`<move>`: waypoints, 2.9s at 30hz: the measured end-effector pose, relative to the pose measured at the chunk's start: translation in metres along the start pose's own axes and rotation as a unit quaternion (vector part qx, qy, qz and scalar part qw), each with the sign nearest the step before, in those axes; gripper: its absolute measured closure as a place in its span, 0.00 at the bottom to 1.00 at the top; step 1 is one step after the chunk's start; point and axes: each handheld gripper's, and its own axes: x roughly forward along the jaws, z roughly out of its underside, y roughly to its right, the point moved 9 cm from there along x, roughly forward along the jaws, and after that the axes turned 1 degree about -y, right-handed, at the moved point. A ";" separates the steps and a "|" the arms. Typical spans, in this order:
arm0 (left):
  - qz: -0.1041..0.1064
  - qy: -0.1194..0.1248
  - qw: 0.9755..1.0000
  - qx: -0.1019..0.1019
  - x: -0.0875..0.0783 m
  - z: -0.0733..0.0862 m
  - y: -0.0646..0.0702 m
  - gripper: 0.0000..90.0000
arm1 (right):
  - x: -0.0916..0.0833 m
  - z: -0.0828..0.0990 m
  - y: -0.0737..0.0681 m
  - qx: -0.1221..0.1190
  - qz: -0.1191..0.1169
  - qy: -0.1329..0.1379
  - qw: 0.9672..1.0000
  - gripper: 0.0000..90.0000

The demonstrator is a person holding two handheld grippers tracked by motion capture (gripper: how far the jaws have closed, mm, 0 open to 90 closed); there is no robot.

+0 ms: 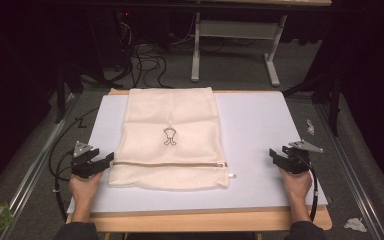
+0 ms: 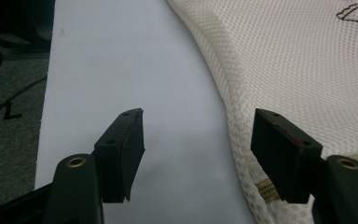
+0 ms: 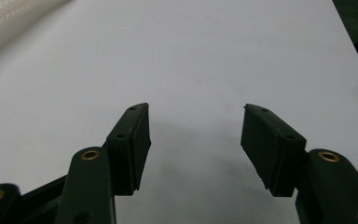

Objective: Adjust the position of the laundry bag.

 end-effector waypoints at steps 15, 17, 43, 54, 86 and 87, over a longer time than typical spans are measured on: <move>0.013 0.012 1.000 -0.007 -0.005 -0.006 0.008 0.37 | -0.003 -0.003 -0.003 0.006 -0.010 0.000 1.000 0.51; 0.019 0.008 1.000 -0.010 -0.007 -0.007 0.011 0.37 | -0.004 -0.005 -0.004 0.008 -0.012 0.003 1.000 0.50; 0.048 -0.035 0.998 0.012 -0.006 -0.014 0.038 0.35 | -0.009 -0.012 -0.050 -0.011 -0.086 -0.025 0.996 0.53; 0.051 -0.049 0.997 0.017 -0.001 -0.016 0.045 0.36 | -0.006 -0.017 -0.073 -0.012 -0.132 -0.034 0.991 0.57; 0.028 -0.088 0.996 0.004 0.015 -0.019 0.043 0.35 | 0.022 -0.028 -0.160 -0.070 -0.207 -0.103 0.970 0.57; 0.026 -0.088 0.996 0.003 0.016 -0.020 0.042 0.36 | 0.026 -0.027 -0.163 -0.066 -0.212 -0.110 0.969 0.57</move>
